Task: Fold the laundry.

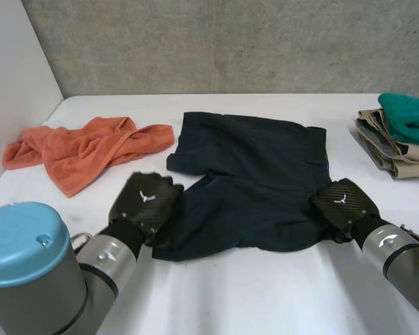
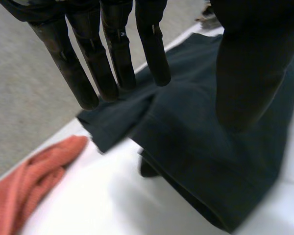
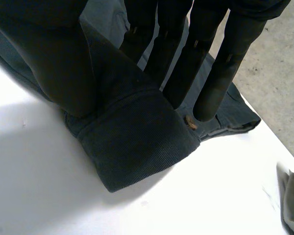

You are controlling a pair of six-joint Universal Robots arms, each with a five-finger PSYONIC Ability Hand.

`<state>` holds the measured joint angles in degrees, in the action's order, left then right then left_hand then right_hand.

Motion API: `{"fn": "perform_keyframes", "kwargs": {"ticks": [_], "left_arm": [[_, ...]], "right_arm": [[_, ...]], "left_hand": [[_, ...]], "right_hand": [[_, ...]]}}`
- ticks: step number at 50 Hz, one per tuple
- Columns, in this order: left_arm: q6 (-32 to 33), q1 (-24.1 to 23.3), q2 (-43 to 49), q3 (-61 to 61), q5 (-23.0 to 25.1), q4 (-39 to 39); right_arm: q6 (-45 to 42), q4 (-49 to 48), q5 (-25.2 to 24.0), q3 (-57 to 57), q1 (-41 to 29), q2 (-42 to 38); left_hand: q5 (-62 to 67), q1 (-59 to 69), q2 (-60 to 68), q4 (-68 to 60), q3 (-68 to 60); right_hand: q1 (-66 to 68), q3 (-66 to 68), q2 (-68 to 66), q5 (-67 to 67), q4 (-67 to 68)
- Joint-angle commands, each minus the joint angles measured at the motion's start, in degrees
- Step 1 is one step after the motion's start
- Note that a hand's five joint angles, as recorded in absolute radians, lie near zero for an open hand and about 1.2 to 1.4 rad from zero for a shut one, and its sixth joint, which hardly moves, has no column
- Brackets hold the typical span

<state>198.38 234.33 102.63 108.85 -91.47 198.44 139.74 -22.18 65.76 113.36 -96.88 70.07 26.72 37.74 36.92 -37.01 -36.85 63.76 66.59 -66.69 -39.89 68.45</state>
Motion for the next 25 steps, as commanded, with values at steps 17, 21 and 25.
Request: {"fn": "perform_keyframes", "kwargs": {"ticks": [17, 21, 25], "left_arm": [[5.53, 0.07, 15.75, -5.66, 0.5, 0.19], [5.44, 0.16, 16.81, -7.42, 0.42, 1.69], [5.35, 1.12, 16.72, -7.86, 0.15, 4.32]], "right_arm": [[0.89, 0.38, 2.45, -0.42, -0.15, 0.15], [0.89, 0.47, 2.71, -0.51, -0.06, 0.15], [0.98, 0.73, 3.67, -0.6, -0.06, 0.42]], "left_hand": [[5.61, 4.59, 5.42, -5.33, -5.49], [30.28, 29.26, 30.09, -29.99, -30.15], [43.28, 42.26, 43.08, -42.99, -43.15]], "right_hand": [[16.24, 13.41, -13.31, -30.11, 11.55], [16.24, 13.41, -13.31, -30.11, 11.55], [16.24, 13.41, -13.31, -30.11, 11.55]]}}
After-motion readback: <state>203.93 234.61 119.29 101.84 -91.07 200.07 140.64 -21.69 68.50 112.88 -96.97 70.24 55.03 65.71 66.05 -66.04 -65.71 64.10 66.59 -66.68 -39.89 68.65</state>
